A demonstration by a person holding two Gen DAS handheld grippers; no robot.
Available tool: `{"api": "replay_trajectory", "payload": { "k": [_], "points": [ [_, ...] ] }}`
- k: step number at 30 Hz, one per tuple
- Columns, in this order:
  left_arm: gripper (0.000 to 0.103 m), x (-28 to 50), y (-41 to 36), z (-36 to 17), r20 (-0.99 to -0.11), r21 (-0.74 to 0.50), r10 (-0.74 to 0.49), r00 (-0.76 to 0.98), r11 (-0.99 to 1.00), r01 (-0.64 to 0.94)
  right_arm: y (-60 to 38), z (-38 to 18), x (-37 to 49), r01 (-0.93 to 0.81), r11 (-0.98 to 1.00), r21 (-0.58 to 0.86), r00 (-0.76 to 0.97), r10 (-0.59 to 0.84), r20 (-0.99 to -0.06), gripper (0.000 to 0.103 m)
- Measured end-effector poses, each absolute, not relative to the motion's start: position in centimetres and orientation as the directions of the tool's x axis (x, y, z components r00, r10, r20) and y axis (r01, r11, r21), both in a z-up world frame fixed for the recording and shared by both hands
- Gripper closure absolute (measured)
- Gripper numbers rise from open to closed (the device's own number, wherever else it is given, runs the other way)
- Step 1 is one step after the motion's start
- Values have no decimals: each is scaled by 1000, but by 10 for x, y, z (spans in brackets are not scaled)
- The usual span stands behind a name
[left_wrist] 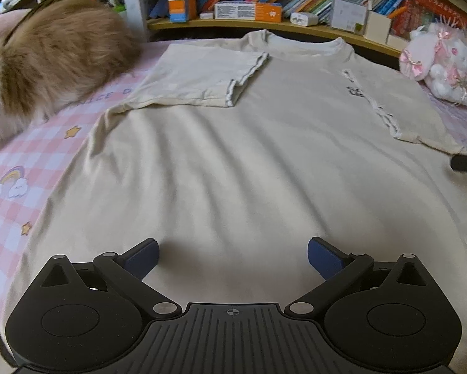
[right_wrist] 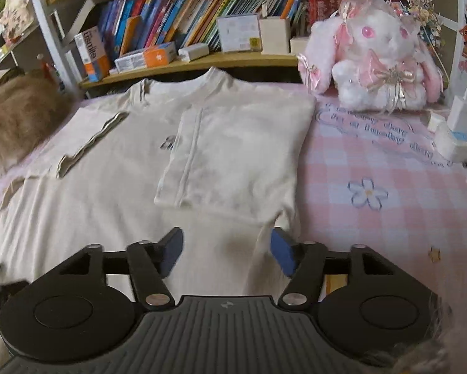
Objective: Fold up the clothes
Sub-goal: 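Release the folded sleeve and pull the right gripper back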
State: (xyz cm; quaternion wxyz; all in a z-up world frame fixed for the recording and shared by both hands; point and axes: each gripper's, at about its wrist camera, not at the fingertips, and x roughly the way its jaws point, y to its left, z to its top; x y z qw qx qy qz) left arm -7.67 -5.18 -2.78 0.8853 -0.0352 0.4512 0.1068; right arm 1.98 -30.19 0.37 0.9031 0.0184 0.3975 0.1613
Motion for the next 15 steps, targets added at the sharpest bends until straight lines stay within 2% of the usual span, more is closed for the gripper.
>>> {"api": "replay_trajectory", "payload": {
  "k": [11, 15],
  "points": [
    [0, -84, -51, -17, -780, 24, 137, 610, 982, -190, -285, 1, -32, -287, 951, 113, 638, 278, -718, 14],
    [0, -88, -47, -12, -763, 15, 95, 640, 991, -130, -279, 5, -53, -256, 961, 106, 655, 253, -712, 11]
  ]
}}
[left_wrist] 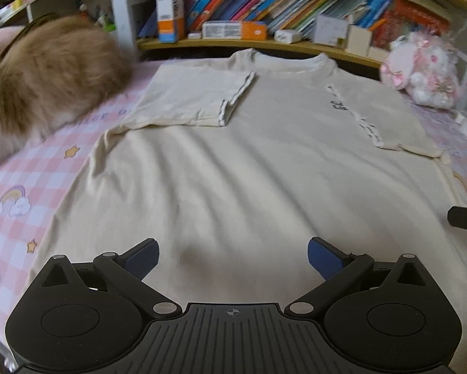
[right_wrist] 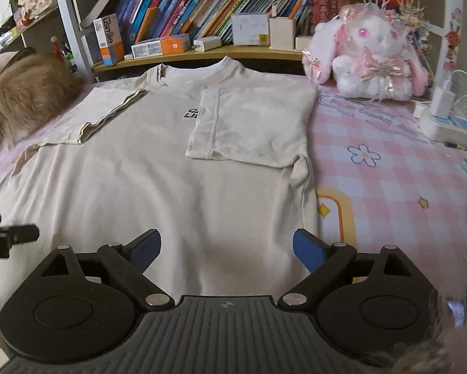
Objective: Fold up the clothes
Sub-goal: 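Release the folded sleeve and pull the right gripper back, then grasp the T-shirt side edge with the left gripper while the right gripper grasps beside it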
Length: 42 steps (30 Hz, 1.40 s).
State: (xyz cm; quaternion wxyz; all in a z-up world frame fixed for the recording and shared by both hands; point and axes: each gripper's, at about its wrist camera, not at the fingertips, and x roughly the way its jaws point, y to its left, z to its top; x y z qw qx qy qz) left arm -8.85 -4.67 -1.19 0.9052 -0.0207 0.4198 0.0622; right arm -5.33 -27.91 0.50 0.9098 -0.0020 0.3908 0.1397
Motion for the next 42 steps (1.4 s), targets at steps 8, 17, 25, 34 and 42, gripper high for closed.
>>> {"api": "replay_trajectory", "payload": {
  "k": [8, 17, 25, 34, 42],
  "points": [
    [0, -117, -8, -3, -737, -12, 59, 674, 995, -100, -259, 18, -102, -137, 987, 87, 693, 159, -703, 4],
    [0, -171, 31, -4, -726, -24, 18, 688, 998, -51, -225, 25, -167, -20, 999, 41, 731, 43, -681, 0],
    [0, -207, 71, -5, -724, -41, 38, 689, 994, -97, -205, 19, -224, 47, 999, 21, 734, -20, -679, 0],
    [0, -240, 111, -3, -696, -126, 38, 717, 977, -174, -212, 19, -259, 103, 995, 18, 734, -64, -677, 0],
    [1, -258, 142, -17, -725, -202, 3, 689, 955, -216, -228, 8, -272, 69, 995, 77, 710, 6, -704, 0]
  ]
}}
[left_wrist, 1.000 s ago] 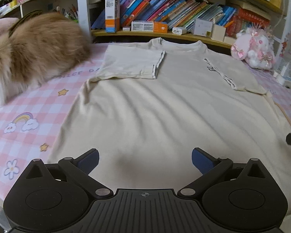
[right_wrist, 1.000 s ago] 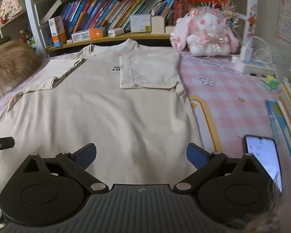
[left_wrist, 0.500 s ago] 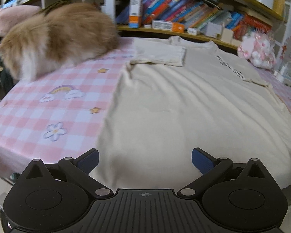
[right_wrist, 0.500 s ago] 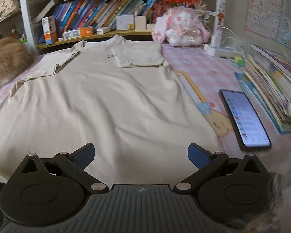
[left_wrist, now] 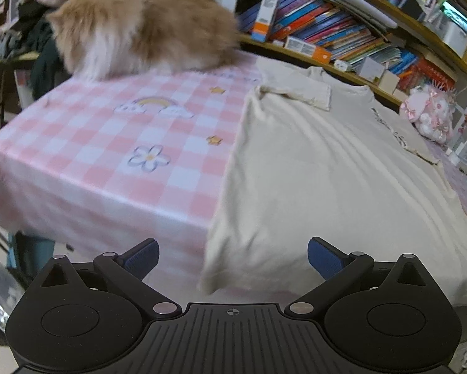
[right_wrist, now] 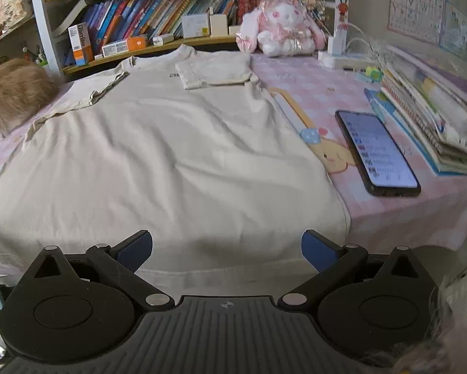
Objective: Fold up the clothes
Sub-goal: 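Grasp the T-shirt side edge with the left gripper while the right gripper grasps beside it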
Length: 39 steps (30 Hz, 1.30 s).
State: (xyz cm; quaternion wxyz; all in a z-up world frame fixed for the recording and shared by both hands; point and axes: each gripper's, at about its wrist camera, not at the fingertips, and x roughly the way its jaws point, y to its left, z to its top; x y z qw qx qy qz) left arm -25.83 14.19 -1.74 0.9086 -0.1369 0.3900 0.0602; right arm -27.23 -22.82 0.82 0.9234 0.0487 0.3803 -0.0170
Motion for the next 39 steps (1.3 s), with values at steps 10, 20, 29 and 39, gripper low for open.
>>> {"api": "replay_trajectory", "payload": {
  "k": [10, 20, 29, 39],
  "points": [
    [44, -255, 179, -36, -753, -280, -80, 653, 937, -208, -259, 1, -272, 57, 996, 73, 680, 15, -733, 4],
    [56, -236, 180, -53, -767, -325, -211, 606, 942, -83, -300, -11, -260, -48, 998, 33, 573, 55, -818, 41],
    [92, -228, 180, -53, -780, -336, -223, 585, 938, -89, -338, -22, -233, -95, 994, 45, 518, 88, -851, 55],
    [99, -238, 161, -33, -805, -261, -189, 562, 964, -48, -345, -1, -241, -146, 960, 240, 479, 281, -832, 96]
  ]
}}
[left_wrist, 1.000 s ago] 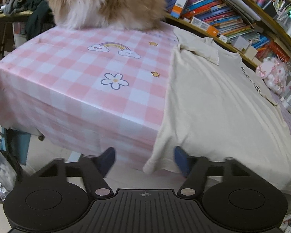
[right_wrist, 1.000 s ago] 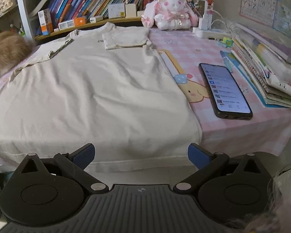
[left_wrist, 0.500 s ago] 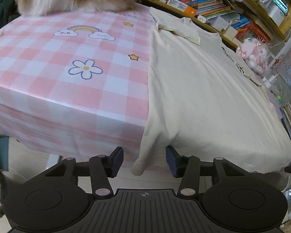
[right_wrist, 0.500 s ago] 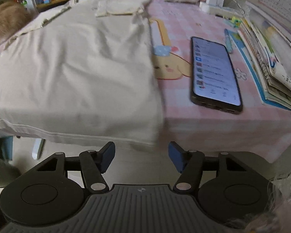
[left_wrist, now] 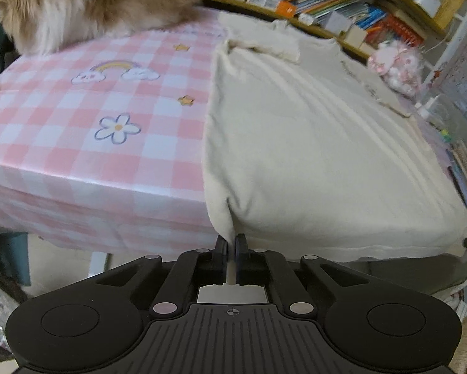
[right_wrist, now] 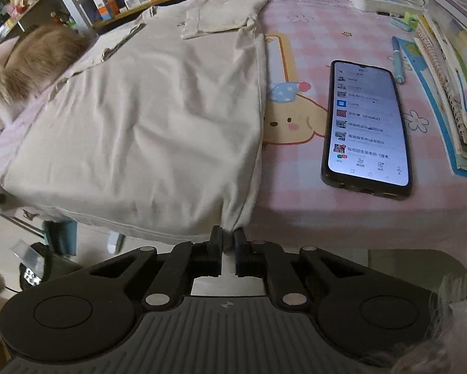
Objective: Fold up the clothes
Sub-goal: 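Grasp the T-shirt side edge with the left gripper while the right gripper grasps beside it, then lift the gripped side edge with both grippers and fold it over the shirt body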
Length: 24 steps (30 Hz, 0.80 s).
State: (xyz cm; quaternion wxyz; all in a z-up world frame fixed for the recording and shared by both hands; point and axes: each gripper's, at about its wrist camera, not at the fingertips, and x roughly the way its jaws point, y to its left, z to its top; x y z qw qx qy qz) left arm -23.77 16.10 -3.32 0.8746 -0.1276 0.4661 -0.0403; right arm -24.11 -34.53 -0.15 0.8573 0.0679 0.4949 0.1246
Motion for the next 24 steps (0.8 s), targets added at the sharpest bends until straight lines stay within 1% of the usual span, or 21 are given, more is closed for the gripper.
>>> {"api": "replay_trajectory", "payload": {
  "k": [1, 3, 4, 5, 7, 8, 10, 16, 17, 18, 19, 20, 21, 24],
  "points": [
    [99, -235, 162, -36, -810, -265, -191, 555, 963, -55, -347, -5, -239, -136, 963, 235, 473, 271, -839, 96],
    [94, -230, 165, -41, -815, -270, -194, 546, 961, -62, -349, -11, -234, -116, 967, 228, 458, 256, -851, 96],
    [93, -228, 166, -43, -815, -275, -199, 544, 960, -60, -350, -13, -232, -111, 967, 231, 454, 256, -853, 96],
    [92, -226, 168, -44, -814, -285, -211, 542, 957, -56, -351, -16, -229, -107, 966, 233, 451, 256, -855, 93],
    [83, -223, 170, -47, -812, -297, -222, 541, 953, -55, -352, -17, -226, -116, 963, 242, 446, 268, -854, 90],
    [82, -221, 171, -49, -810, -303, -227, 540, 951, -54, -352, -18, -224, -123, 962, 245, 441, 274, -855, 84],
    [81, -218, 172, -52, -808, -311, -233, 541, 949, -56, -351, -21, -219, -134, 959, 251, 430, 285, -857, 77],
    [81, -215, 178, -60, -801, -352, -268, 535, 934, -60, -351, -32, -209, -126, 951, 282, 406, 309, -860, 73],
    [81, -215, 179, -61, -799, -358, -273, 536, 932, -59, -351, -33, -209, -114, 951, 288, 407, 309, -860, 73],
    [86, -215, 180, -61, -798, -361, -277, 536, 931, -56, -352, -34, -209, -106, 950, 293, 409, 310, -858, 73],
    [95, -215, 180, -60, -796, -364, -281, 537, 930, -53, -352, -34, -210, -100, 951, 293, 412, 307, -858, 80],
    [99, -216, 180, -58, -794, -364, -284, 538, 930, -46, -352, -32, -212, -101, 952, 289, 414, 304, -858, 94],
    [100, -217, 181, -56, -793, -362, -284, 539, 931, -42, -352, -30, -215, -101, 953, 285, 416, 301, -858, 97],
    [100, -224, 182, -50, -793, -362, -294, 534, 932, -25, -352, -25, -222, -103, 956, 273, 422, 291, -859, 97]
  ]
}}
